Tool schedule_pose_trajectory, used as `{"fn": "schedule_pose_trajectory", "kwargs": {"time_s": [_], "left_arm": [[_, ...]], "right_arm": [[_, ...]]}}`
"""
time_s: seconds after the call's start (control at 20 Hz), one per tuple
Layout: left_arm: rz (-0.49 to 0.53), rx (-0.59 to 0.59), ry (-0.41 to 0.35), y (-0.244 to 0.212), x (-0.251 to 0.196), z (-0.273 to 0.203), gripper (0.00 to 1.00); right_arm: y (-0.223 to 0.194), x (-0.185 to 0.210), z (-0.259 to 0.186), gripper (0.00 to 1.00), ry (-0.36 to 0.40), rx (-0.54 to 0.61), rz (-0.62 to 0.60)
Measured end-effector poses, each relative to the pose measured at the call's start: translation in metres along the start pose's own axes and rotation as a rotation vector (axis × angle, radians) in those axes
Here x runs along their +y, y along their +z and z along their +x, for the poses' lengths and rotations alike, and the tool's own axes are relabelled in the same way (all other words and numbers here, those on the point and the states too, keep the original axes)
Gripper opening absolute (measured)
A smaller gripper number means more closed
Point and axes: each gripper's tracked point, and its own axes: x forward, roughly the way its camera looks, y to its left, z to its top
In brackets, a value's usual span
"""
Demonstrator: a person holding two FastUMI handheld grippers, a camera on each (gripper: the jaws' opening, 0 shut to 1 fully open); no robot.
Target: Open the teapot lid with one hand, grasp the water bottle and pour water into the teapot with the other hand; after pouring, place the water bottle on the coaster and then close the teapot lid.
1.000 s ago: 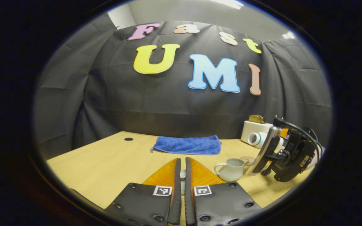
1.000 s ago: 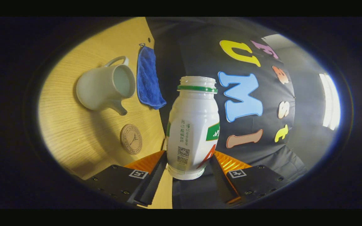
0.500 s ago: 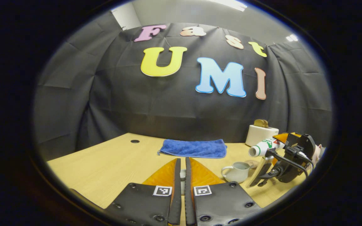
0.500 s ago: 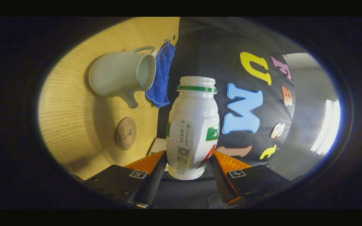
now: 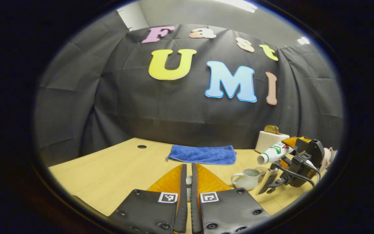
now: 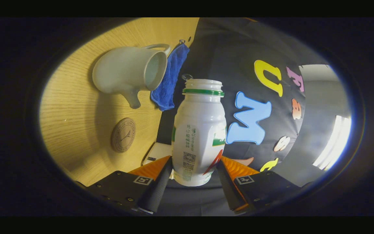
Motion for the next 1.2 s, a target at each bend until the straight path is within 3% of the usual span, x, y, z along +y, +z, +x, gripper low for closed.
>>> {"fn": "schedule_pose_trajectory", "kwargs": {"time_s": [0.1,0.15,0.2,0.25,0.3,0.35,0.65,0.7,0.8,0.85,0.9,1.2], "left_arm": [[-0.002,-0.001,-0.001,0.000,0.000,0.001,0.11],[-0.003,-0.002,-0.001,0.002,0.000,0.001,0.11],[-0.004,-0.002,-0.001,0.002,0.001,0.001,0.11],[-0.003,-0.003,0.000,0.002,0.002,0.000,0.11],[-0.004,-0.004,0.001,0.002,0.002,-0.001,0.15],[-0.005,-0.004,0.000,0.003,0.003,-0.001,0.15],[-0.003,-0.001,0.006,0.004,0.006,-0.001,0.15],[-0.002,-0.001,0.007,0.003,0.007,-0.001,0.11],[-0.005,-0.002,0.009,0.004,0.009,-0.002,0.15],[-0.007,-0.003,0.010,0.004,0.009,-0.001,0.11],[-0.008,-0.003,0.011,0.005,0.010,-0.001,0.15],[-0.008,-0.004,0.009,0.004,0.009,0.000,0.15]], "right_arm": [[0.001,-0.001,0.001,0.77,-0.004,-0.006,-0.007],[0.002,-0.001,0.000,0.63,-0.005,-0.008,-0.011],[0.001,-0.002,0.000,0.63,-0.010,-0.009,-0.019],[0.000,-0.001,0.001,0.77,-0.015,-0.011,-0.028],[-0.001,-0.001,0.001,0.63,-0.019,-0.012,-0.036],[-0.001,-0.001,0.002,0.77,-0.024,-0.015,-0.044],[-0.003,-0.003,0.005,0.77,-0.056,-0.025,-0.073],[-0.003,-0.003,0.005,0.77,-0.062,-0.026,-0.076],[-0.004,-0.002,0.005,0.77,-0.070,-0.027,-0.079],[-0.004,-0.003,0.006,0.77,-0.075,-0.028,-0.082],[-0.004,-0.003,0.006,0.77,-0.080,-0.029,-0.087],[-0.004,-0.004,0.006,0.77,-0.108,-0.038,-0.116]]}}
